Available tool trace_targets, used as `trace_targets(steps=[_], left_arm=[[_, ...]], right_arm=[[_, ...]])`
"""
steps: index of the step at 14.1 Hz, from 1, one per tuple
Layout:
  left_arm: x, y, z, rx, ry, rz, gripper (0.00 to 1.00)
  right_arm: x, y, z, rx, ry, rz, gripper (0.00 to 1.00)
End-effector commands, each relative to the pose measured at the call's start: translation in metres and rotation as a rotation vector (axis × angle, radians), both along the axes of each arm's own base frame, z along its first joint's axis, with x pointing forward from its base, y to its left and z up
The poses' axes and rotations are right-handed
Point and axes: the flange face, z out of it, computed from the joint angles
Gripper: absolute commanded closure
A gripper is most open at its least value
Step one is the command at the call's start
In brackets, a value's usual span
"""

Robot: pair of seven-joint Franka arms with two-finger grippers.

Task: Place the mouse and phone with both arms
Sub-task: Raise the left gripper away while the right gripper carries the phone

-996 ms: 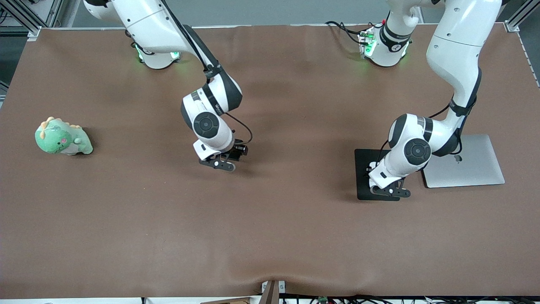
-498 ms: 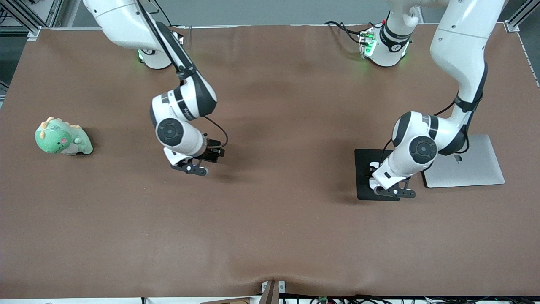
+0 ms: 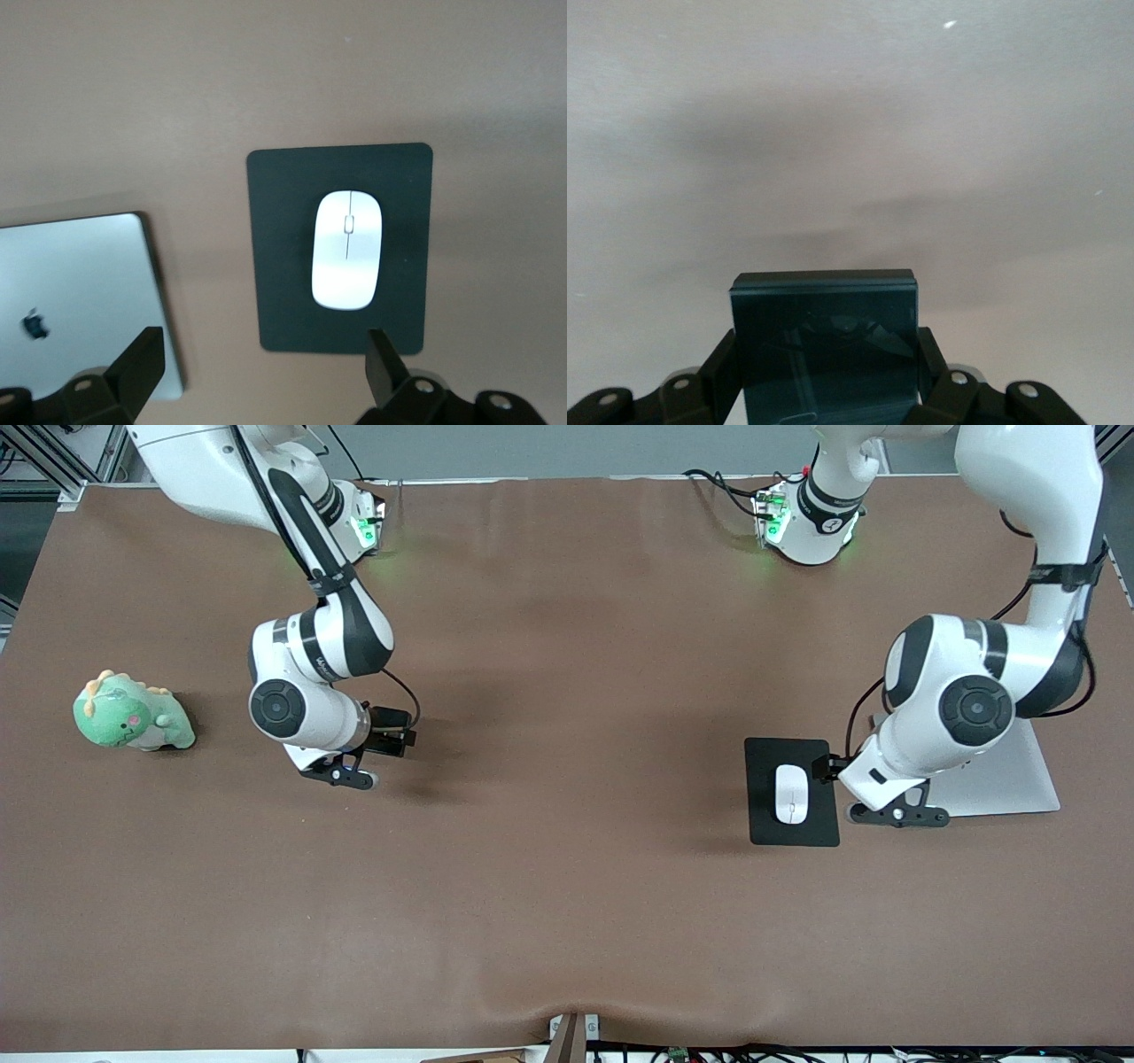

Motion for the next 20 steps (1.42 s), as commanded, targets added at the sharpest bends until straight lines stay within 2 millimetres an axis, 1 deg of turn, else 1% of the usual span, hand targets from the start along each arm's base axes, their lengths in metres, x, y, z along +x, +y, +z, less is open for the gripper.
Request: trace_targets(steps=[1, 2, 3, 4, 5, 7, 8, 9, 10, 11, 13, 14, 16, 17, 19, 20], left_arm=[[0.006, 0.002, 0.045, 0.016, 0.037, 0.002, 0.00], [0.006, 0.002, 0.061, 0.021, 0.042, 0.006, 0.00], [0.003, 0.003, 0.082, 0.016, 0.037, 0.019, 0.00], [-0.001, 0.005, 0.100, 0.010, 0.029, 0.026, 0.00], [-0.006, 0.009, 0.116, 0.004, 0.017, 0.034, 0.00], [-0.018, 0.026, 0.149, -0.011, 0.001, 0.063, 0.00], [-0.026, 0.032, 0.166, -0.031, 0.002, 0.054, 0.00], [-0.032, 0.043, 0.179, -0.048, 0.005, 0.042, 0.00], [-0.039, 0.057, 0.194, -0.066, 0.002, 0.045, 0.00], [-0.050, 0.065, 0.209, -0.089, 0.010, 0.041, 0.00], [-0.064, 0.077, 0.223, -0.097, 0.042, 0.028, 0.00], [-0.067, 0.076, 0.231, -0.099, 0.033, 0.024, 0.00], [-0.071, 0.078, 0.262, -0.101, 0.010, 0.027, 0.00], [-0.072, 0.079, 0.269, -0.101, 0.010, 0.029, 0.00], [-0.077, 0.078, 0.273, -0.098, 0.022, 0.027, 0.00], [-0.080, 0.077, 0.273, -0.097, 0.037, 0.026, 0.00]], right_arm=[[-0.015, -0.038, 0.007, -0.001, -0.022, 0.053, 1.00], [-0.014, -0.048, 0.007, -0.001, -0.023, 0.074, 1.00], [-0.011, -0.069, 0.005, -0.008, -0.025, 0.097, 1.00], [-0.013, -0.091, -0.002, -0.005, -0.031, 0.105, 1.00], [-0.016, -0.104, -0.009, 0.000, -0.040, 0.107, 1.00], [-0.022, -0.137, -0.020, 0.005, -0.071, 0.105, 1.00], [-0.023, -0.163, -0.026, 0.011, -0.087, 0.102, 1.00], [-0.024, -0.184, -0.028, 0.020, -0.094, 0.111, 1.00], [-0.027, -0.199, -0.030, 0.025, -0.091, 0.107, 1.00], [-0.031, -0.209, -0.033, 0.026, -0.087, 0.096, 1.00], [-0.041, -0.235, -0.036, 0.038, -0.085, 0.109, 1.00], [-0.045, -0.242, -0.039, 0.042, -0.081, 0.113, 1.00], [-0.053, -0.244, -0.049, 0.034, -0.106, 0.118, 1.00], [-0.057, -0.244, -0.054, 0.032, -0.132, 0.143, 1.00], [-0.060, -0.258, -0.060, 0.033, -0.142, 0.148, 1.00], [-0.060, -0.258, -0.061, 0.034, -0.141, 0.149, 1.00]])
